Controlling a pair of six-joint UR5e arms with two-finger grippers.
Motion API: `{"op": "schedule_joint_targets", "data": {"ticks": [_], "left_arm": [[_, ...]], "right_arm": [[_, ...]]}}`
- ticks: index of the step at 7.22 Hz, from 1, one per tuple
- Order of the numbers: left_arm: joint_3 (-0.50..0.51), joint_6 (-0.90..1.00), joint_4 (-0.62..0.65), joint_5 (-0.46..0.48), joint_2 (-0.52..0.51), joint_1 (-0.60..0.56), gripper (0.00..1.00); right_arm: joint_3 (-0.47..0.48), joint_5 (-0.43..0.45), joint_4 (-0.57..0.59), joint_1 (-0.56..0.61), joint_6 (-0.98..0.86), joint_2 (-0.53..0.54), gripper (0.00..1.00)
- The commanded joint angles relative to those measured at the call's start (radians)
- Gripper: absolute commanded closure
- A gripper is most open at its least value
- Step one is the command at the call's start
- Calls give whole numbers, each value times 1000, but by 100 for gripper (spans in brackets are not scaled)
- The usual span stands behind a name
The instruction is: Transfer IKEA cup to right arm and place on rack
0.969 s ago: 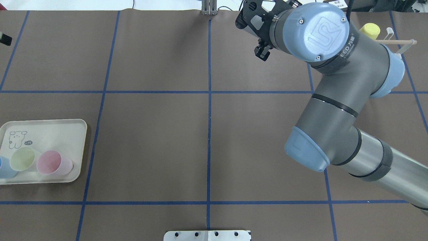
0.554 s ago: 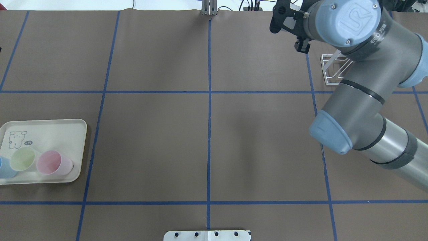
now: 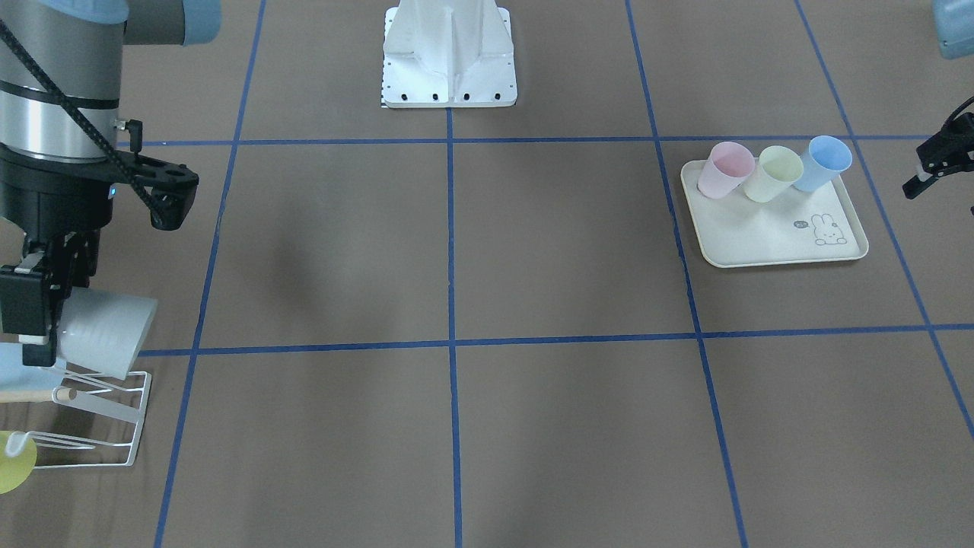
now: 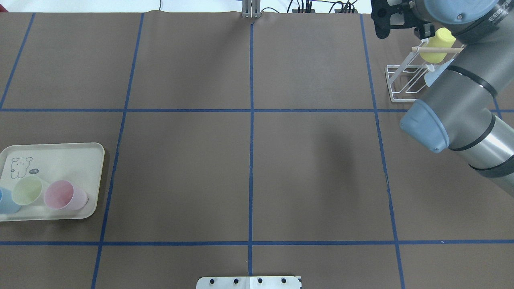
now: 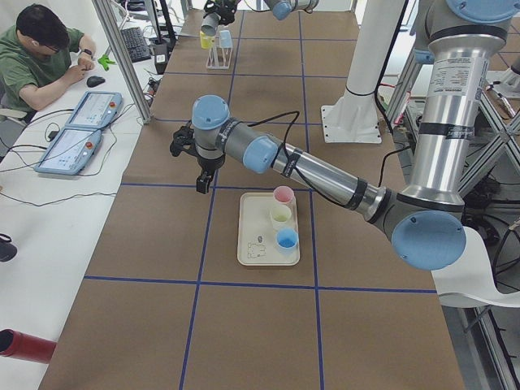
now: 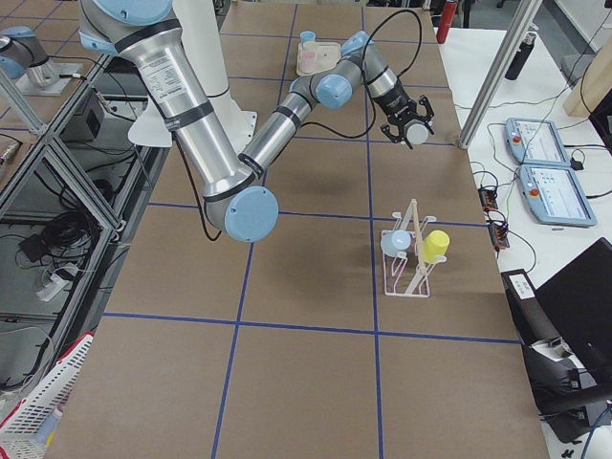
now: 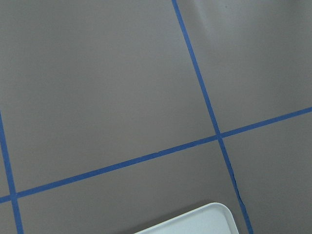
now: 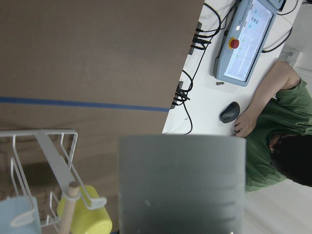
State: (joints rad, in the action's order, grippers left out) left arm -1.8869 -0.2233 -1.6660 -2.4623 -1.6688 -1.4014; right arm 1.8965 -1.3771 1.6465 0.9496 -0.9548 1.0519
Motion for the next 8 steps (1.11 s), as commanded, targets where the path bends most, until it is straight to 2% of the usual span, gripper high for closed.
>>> {"op": "schedule_joint_targets", "data": {"ticks": [1,2,3,5,6,8], "left_arm": [[-1,1,-1,-9,18,-1,0],[-1,1,0,-39,20,-2,0],[-1,1,0,-56,20,-7,0],[-1,1,-3,-60,35,-8,0],[-53,-4,0,-56,68,-10,0],[-61,-8,-1,-56,90,-8,0]], "right_arm": [[-63,56,-2,41,-274,0,65],[-74,129,-1,41,-364,-4,62],[-100,166,-4,41,-383,0,59],[-157,205,-13,40,-427,-6,60],[-169,228,-11,40,-439,-6,59],[-247,298,-31,26,-443,-10,59]]}}
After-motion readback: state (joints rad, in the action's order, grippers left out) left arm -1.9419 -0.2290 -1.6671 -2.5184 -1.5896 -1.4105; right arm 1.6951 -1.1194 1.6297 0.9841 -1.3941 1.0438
